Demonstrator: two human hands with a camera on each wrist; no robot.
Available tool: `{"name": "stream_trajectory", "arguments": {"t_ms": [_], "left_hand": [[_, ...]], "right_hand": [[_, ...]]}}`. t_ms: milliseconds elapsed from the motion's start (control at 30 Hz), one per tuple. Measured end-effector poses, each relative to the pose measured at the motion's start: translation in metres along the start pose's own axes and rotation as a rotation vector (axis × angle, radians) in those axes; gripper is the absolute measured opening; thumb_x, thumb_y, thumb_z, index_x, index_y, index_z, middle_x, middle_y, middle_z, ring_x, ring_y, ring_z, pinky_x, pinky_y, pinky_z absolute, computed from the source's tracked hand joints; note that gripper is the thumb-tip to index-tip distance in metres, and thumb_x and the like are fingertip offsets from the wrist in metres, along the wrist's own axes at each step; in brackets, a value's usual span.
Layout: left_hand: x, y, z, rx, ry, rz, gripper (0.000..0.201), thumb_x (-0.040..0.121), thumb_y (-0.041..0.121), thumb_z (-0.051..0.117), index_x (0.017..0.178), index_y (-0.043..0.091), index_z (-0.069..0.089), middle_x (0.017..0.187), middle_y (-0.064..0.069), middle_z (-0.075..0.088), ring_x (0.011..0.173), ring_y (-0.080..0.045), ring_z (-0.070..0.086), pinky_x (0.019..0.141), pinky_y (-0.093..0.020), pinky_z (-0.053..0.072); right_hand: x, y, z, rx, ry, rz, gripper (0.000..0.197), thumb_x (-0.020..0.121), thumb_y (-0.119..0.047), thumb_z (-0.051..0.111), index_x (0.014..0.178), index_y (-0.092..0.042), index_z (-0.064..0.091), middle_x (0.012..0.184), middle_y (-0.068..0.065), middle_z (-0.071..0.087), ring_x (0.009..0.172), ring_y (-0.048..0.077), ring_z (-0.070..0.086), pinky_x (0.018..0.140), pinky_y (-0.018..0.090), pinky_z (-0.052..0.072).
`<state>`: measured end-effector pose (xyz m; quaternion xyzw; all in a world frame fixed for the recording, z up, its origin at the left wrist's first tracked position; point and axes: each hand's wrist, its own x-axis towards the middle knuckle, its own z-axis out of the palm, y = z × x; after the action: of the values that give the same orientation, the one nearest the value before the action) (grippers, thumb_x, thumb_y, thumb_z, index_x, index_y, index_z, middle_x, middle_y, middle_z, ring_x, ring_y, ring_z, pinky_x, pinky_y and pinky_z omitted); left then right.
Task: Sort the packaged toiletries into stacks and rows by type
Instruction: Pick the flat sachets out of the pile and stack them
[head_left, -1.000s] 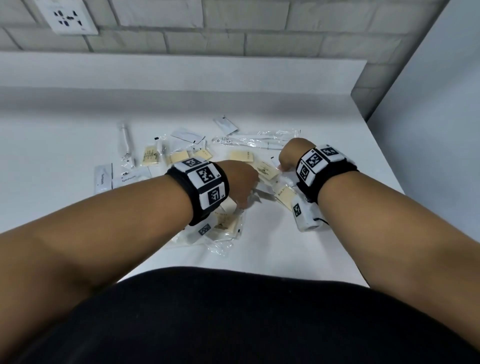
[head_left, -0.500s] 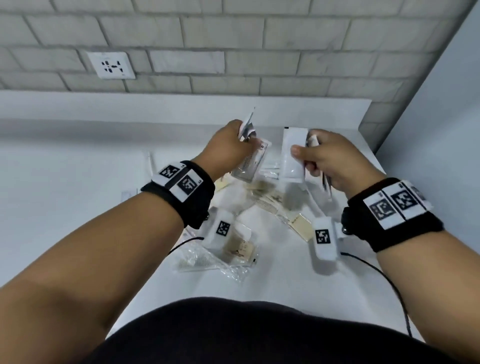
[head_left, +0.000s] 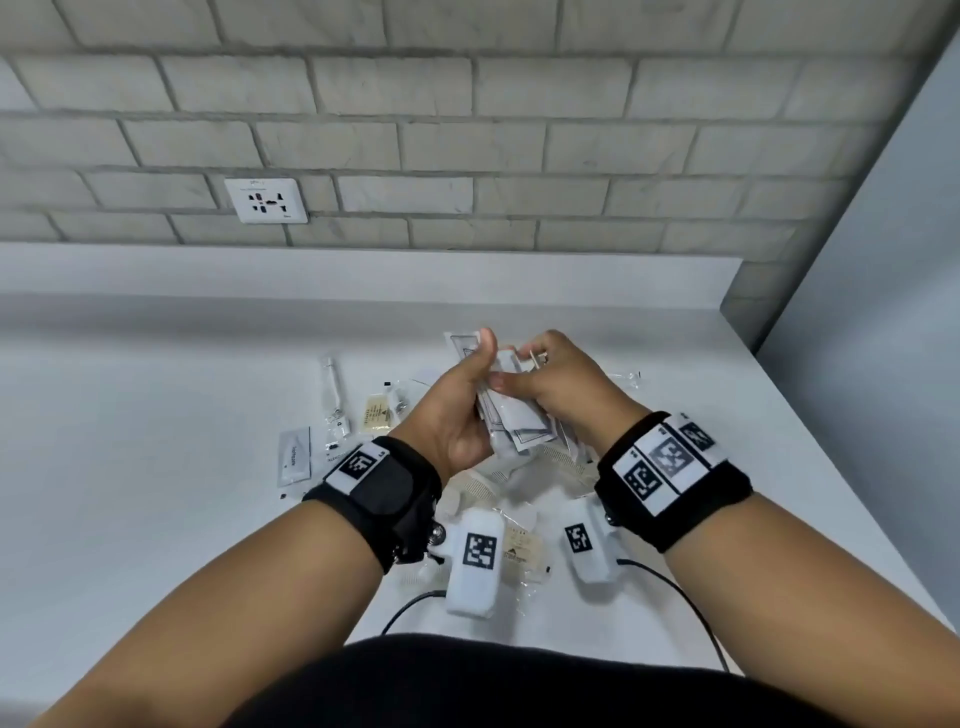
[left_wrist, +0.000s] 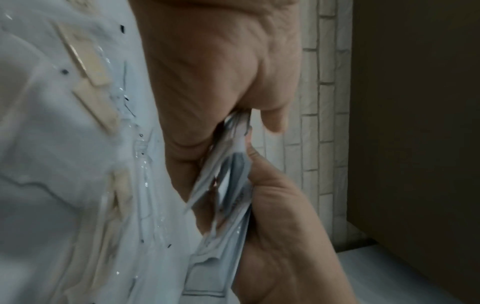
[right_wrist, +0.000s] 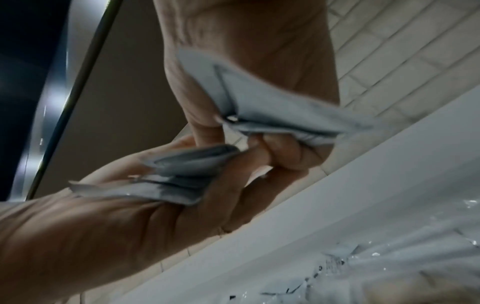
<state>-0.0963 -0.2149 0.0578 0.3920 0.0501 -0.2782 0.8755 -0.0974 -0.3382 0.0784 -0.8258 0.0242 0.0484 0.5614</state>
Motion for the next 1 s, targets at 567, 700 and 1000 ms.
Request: {"name": "stream_trajectory", "arguments": {"t_ms": [567, 700, 1000], "left_hand": [[-0.011, 0.015, -0.038, 0.081, 0.076, 0.028, 0.018, 0.096, 0.011, 0.052, 0.105, -0.001, 0.061, 0.084, -0.016, 0.07, 0.076, -0.027, 0.071, 0.069, -0.037, 0.059], [-0.014, 0.01, -0.042, 0.13, 0.122, 0.023, 0.013, 0.091, -0.003, 0.051, 0.095, -0.005, 0.063, 0.073, -0.015, 0.07, 0.062, -0.024, 0.07, 0.054, -0.029, 0.056], [-0.017, 0.035, -0.057, 0.1, 0.054, 0.083, 0.027, 0.091, 0.001, 0.05, 0.115, -0.008, 0.06, 0.104, -0.018, 0.068, 0.089, -0.032, 0.067, 0.082, -0.043, 0.056]], "right_hand": [[0.026, -0.009, 0.061, 0.507, 0.213, 0.037, 0.052, 0.079, 0.015, 0.043, 0.1, -0.027, 0.062, 0.109, 0.015, 0.064, 0.078, 0.021, 0.064, 0.053, 0.026, 0.051], [0.027, -0.013, 0.074, 0.571, 0.207, 0.022, 0.033, 0.087, -0.012, 0.043, 0.102, -0.028, 0.068, 0.101, -0.003, 0.064, 0.091, 0.011, 0.059, 0.094, 0.04, 0.05], [0.016, -0.026, 0.034, 0.172, 0.038, -0.18, 0.036, 0.088, -0.016, 0.065, 0.122, -0.027, 0.057, 0.133, -0.005, 0.055, 0.097, -0.009, 0.059, 0.088, 0.019, 0.048]]}}
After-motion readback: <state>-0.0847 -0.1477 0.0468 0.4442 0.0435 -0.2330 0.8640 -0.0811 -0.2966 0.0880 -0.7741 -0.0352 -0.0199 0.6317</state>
